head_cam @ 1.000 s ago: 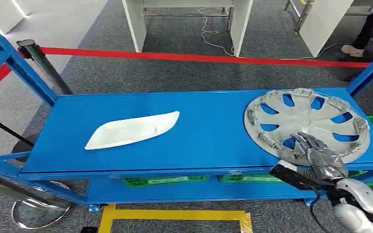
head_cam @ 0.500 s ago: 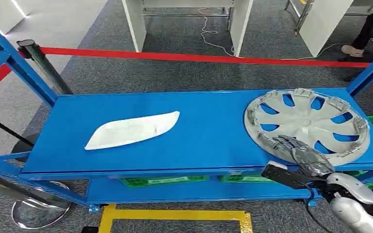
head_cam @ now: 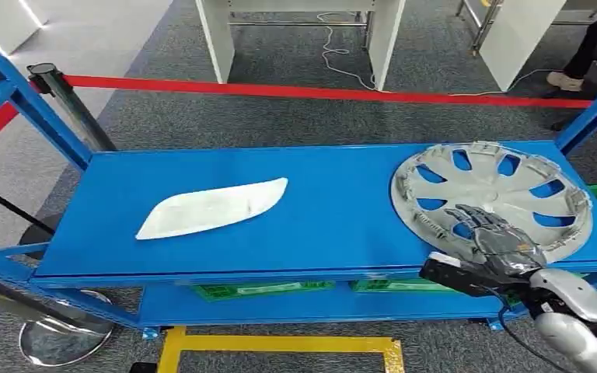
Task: Take the parts from the cabinet and place them on the table.
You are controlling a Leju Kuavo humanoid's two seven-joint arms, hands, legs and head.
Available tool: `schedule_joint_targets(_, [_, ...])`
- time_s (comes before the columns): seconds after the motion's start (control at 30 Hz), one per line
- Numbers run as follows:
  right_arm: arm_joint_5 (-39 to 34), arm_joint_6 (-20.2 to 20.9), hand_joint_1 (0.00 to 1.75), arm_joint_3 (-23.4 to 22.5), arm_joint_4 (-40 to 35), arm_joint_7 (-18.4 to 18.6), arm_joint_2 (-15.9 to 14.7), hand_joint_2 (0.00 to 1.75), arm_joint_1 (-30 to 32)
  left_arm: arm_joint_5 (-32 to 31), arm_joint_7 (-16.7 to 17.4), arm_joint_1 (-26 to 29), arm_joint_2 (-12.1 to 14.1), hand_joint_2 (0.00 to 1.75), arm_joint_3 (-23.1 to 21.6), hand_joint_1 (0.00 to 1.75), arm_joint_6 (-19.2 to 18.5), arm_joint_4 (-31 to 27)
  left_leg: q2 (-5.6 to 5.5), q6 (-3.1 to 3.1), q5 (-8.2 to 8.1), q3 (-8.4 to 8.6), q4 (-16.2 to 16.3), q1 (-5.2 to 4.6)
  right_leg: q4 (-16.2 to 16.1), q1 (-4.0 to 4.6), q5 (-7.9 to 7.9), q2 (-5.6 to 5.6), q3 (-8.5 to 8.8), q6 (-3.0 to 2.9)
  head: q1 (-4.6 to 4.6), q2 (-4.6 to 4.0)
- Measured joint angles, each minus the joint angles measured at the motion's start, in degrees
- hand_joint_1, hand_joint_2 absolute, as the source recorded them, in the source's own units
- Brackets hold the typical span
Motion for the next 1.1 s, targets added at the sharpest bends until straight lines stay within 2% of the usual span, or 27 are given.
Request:
schedule_joint_targets(0.33, [2.0, -2.2, 0.00, -0.3, -0.3, 1.7, 0.4, 1.75, 4.0, -0.2, 0.1, 0.0, -0.3, 0.00, 0.8, 0.00, 0.0, 0.0, 0.00, 0.00, 0.00, -0.01, 0.0, 0.00, 0.0, 0.00, 0.00, 0.00, 0.00, 0.00, 0.04, 0.00])
schedule_joint_targets(0.73, [2.3, -4.3, 0.00, -1.4, 0.1, 3.0, 3.5, 1.75, 9.2, -0.6, 0.2, 0.0, -0.3, 0.00, 0.8, 0.00, 0.1, 0.0, 0.00, 0.00, 0.00, -0.01, 0.0, 0.00, 0.0, 0.00, 0.00, 0.00, -0.01, 0.00, 0.02, 0.00])
schedule_joint_targets(0.9, [4.9, -7.3, 0.00, -1.9, 0.2, 4.5, 4.5, 1.75, 10.2, -0.8, 0.2, 0.0, -0.3, 0.00, 0.9, 0.00, 0.1, 0.0, 0.00, 0.00, 0.00, -0.01, 0.0, 0.00, 0.0, 0.00, 0.00, 0.00, 0.00, 0.00, 0.02, 0.00])
schedule_joint_targets(1.1, [11.6, -13.6, 0.00, -4.0, 0.2, 6.0, 7.1, 1.75, 10.9, -0.9, 0.2, 0.1, -0.3, 0.00, 1.2, 0.00, 0.1, 0.0, 0.00, 0.00, 0.00, -0.01, 0.0, 0.00, 0.0, 0.00, 0.00, 0.01, -0.01, 0.00, 0.00, 0.00])
